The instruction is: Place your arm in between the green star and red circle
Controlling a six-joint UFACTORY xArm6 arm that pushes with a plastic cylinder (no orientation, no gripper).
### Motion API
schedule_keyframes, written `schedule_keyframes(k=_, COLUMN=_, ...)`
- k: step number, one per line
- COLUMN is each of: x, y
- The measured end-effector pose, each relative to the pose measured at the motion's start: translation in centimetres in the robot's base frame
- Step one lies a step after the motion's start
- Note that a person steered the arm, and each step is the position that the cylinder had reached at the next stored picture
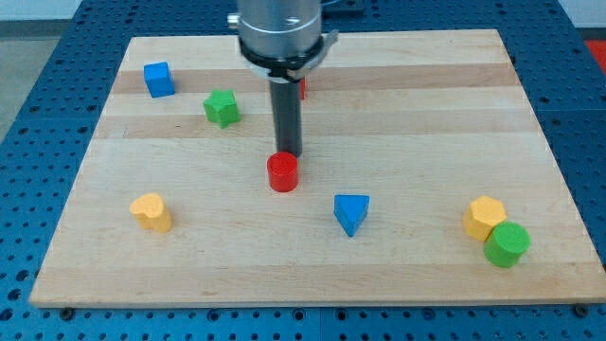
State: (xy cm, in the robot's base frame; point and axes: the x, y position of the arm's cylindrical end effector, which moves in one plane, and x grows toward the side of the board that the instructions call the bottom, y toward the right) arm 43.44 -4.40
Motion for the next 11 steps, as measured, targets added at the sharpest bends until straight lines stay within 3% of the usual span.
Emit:
schedule_keyframes(k=1, x=0.0, y=-0.1)
schedule_keyframes(k=2, x=0.6, y=-6.0)
schedule_keyframes(k=3, x=0.9, y=-7.1)
schedule_keyframes(k=7, x=3.7, y=-6.6)
schedule_keyframes(k=10, x=-1.2, y=-1.3)
schedule_keyframes(k=11, x=-1.2, y=-2.0)
